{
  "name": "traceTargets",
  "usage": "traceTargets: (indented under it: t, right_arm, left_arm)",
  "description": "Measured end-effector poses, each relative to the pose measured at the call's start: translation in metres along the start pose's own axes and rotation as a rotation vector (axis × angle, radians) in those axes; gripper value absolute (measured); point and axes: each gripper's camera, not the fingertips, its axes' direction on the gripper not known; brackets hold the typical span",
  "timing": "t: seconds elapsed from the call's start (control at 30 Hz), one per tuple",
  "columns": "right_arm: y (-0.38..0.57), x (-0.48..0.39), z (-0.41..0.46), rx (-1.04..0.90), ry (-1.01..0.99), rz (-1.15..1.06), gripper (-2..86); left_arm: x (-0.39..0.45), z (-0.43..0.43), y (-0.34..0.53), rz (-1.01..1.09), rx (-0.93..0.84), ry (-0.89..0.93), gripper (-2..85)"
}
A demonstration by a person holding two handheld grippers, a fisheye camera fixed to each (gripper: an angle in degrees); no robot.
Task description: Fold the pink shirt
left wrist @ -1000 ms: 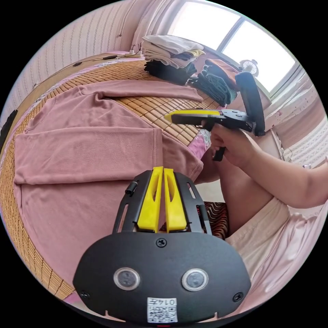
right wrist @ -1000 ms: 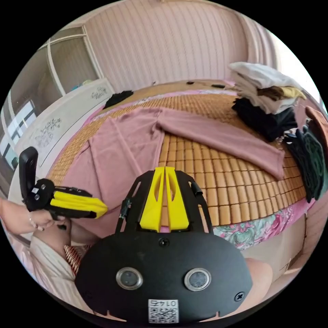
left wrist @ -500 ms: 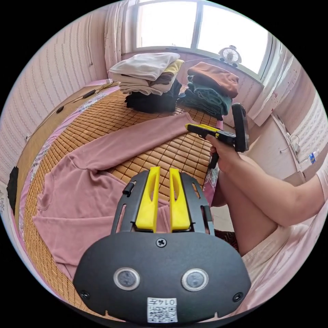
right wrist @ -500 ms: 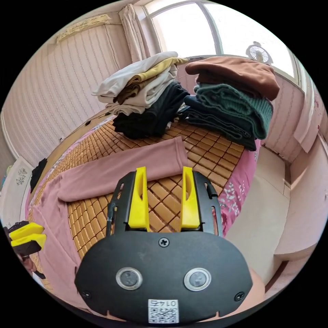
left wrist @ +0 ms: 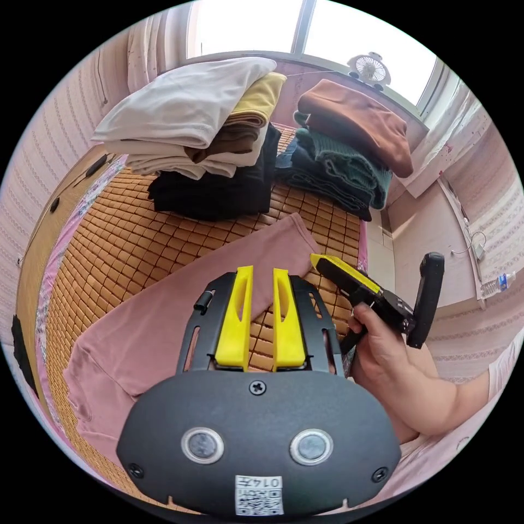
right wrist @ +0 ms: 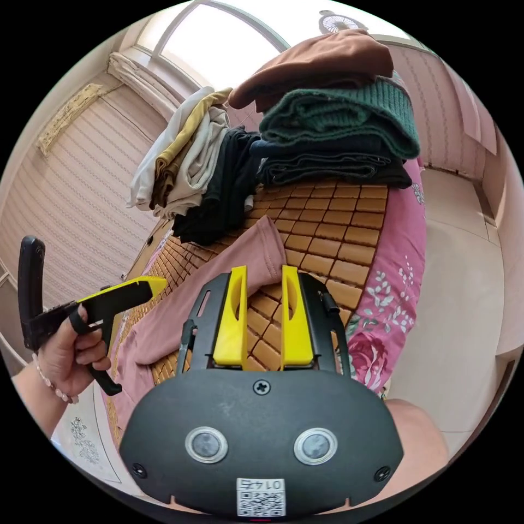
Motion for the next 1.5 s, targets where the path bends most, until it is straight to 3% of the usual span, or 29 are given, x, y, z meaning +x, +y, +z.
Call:
traceTargets:
  t: [0.17,0.3,0.57,0.7,1.03,1.13,1.33,1.43,1.5]
  right_arm:
    - [-0.013,-0.005,-0.005,0.032,0.053,-0.106,11.2]
    - [-0.020,0.026,0.003,-0.019,0.031,0.111,4.0]
    - [-0.028,0.015,-0.006,0.025,0.008,-0.044,8.4]
    - [-0.028,0.021,-0.002,0.002,0.005,-0.022,10.8]
    - [-0.012,0.027,-0.013,0.020,-0.128,-0.002,1.6]
    - [-0.005,0.014,-0.023,0.052,-0.294,-0.074,0.9]
    - [0.022,-0.069,-0.086,0.151,-0.919,-0.376,0.8]
    - [0.077,-0.159,-0.150,0.096,-1.184,-0.784,0.8]
    - [0.160,-0.223,-0.177,-0.115,-1.353,-1.111,0.6]
  left_arm:
    - [0.019,0.025,-0.039,0.032,-0.019,0.019,6.4]
    - [0.033,0.044,-0.064,0.091,-0.052,-0.023,7.0]
    - [0.030,0.067,-0.074,0.164,-0.176,-0.174,11.1]
    - [0.026,0.071,-0.061,0.153,-0.186,-0.137,7.6]
    - [0.014,0.033,-0.024,0.102,-0.109,-0.135,0.4]
    - [-0.009,-0.008,0.001,-0.001,-0.010,-0.132,0.2]
    - [-0.051,-0.159,0.119,-0.104,0.291,-0.185,0.7]
    - [-0.057,-0.245,0.230,-0.254,0.477,-0.212,2.3]
    - [-0.059,-0.284,0.337,-0.473,0.540,-0.246,5.3]
